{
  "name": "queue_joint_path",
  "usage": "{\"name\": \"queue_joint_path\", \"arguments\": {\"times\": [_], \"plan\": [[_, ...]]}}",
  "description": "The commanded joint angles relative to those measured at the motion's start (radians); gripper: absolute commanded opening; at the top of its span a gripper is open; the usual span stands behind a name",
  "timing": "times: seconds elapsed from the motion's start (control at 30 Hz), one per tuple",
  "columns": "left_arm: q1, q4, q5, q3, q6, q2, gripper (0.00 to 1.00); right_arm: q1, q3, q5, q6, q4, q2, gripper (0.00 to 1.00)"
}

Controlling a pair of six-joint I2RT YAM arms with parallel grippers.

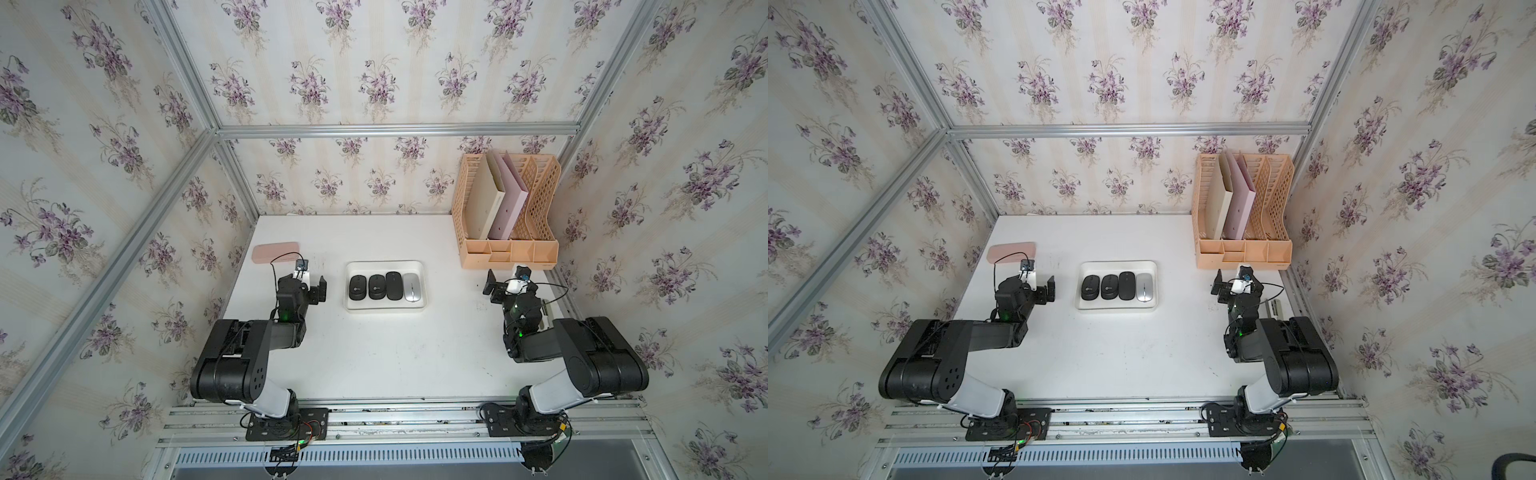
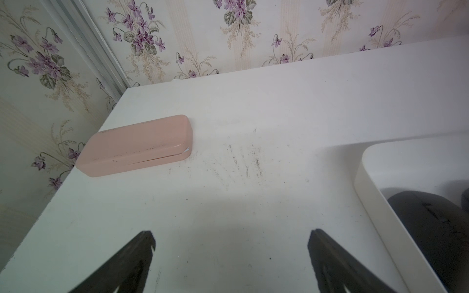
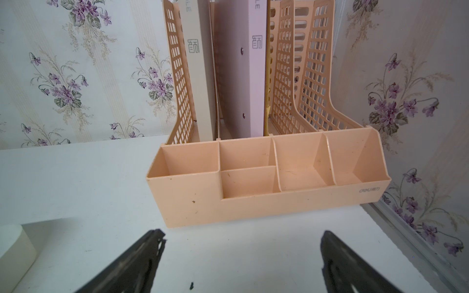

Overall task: Put the mouse in the storage box
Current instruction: Reset both arms

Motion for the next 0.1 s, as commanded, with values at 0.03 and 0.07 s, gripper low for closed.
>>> {"name": "queue_joint_path", "arguments": {"times": [0.03,0.07], "plan": [[0.0,0.008,-0.002,0.001,-0.004,0.002,0.99,-0.004,0.002,-0.019,0.01,0.002,-0.003,1.0],[0.0,0.008,-0.002,0.001,-0.004,0.001,0.99,-0.003,0.0,-0.019,0.009,0.002,-0.005,1.0]]}}
